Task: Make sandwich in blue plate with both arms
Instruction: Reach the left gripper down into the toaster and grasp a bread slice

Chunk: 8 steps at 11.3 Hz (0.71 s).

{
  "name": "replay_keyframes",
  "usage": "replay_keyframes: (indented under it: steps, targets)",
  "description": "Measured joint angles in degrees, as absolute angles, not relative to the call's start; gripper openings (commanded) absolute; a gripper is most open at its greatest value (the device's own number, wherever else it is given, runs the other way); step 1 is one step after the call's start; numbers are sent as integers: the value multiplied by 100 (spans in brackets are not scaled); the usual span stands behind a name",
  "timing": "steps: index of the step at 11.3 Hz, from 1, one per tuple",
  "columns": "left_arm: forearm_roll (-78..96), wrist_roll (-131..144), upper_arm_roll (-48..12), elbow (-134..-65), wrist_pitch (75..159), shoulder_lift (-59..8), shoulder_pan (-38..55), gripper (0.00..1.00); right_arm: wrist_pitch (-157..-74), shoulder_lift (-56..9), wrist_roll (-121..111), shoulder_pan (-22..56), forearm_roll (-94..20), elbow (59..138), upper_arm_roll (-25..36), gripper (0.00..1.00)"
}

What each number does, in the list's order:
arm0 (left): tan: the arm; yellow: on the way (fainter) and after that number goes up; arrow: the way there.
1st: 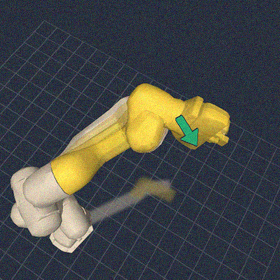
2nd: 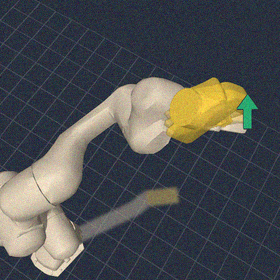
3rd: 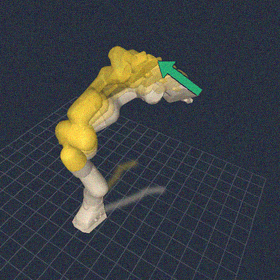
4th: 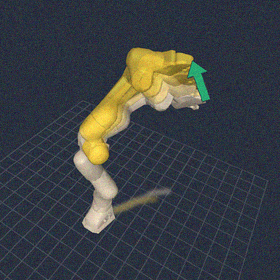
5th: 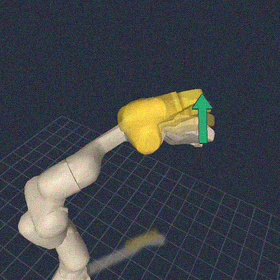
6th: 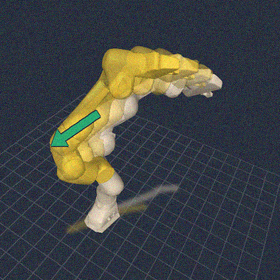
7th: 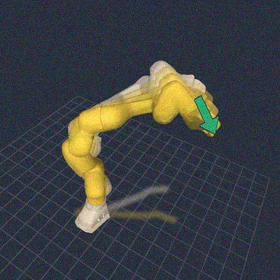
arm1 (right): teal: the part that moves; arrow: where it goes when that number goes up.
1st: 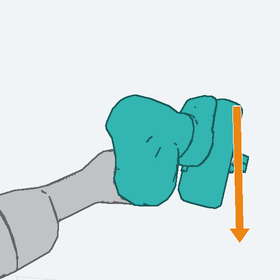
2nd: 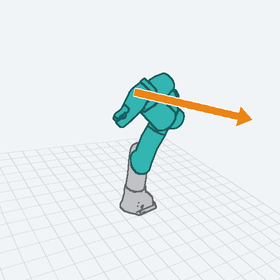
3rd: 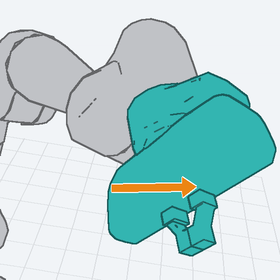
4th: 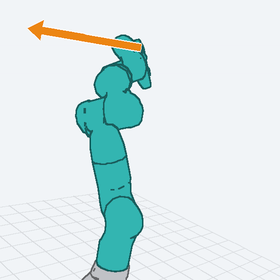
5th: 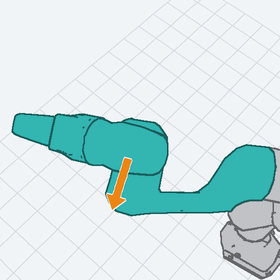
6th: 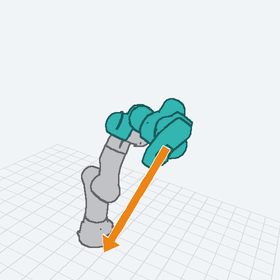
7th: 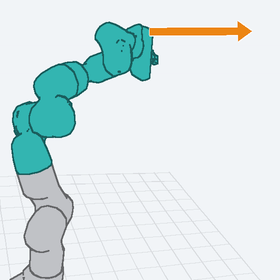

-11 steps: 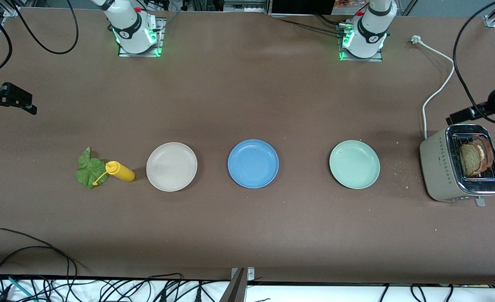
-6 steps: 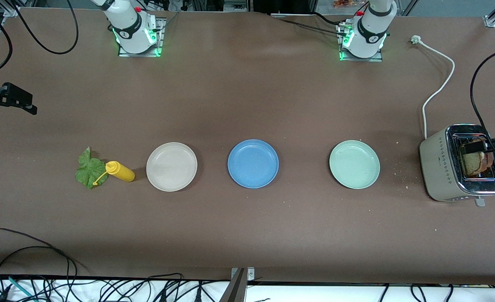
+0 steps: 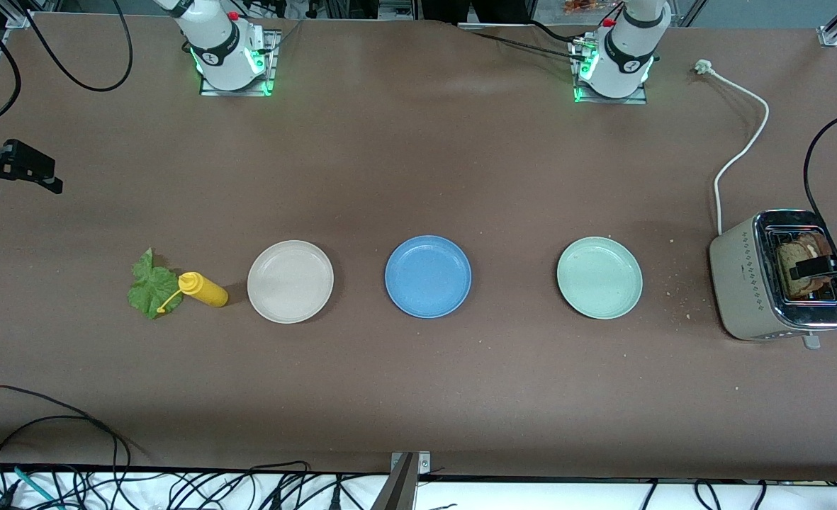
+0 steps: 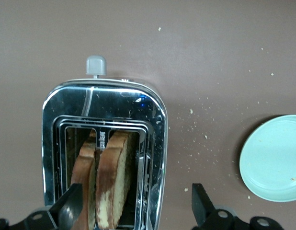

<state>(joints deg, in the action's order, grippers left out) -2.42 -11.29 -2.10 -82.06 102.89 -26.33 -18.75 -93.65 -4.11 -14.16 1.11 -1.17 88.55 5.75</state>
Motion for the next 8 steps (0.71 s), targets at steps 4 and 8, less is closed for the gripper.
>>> replay_keyframes:
  steps: [4,8]
  targets:
    - [-242,-1148,-210,-8203,10482,-2894,-1965,97,-9366,-411,-1416,112,-117,8855,575,100]
    - [-242,-1143,-226,-8236,10419,-2973,-1985,90,-9372,-411,-1416,112,-117,8855,575,100]
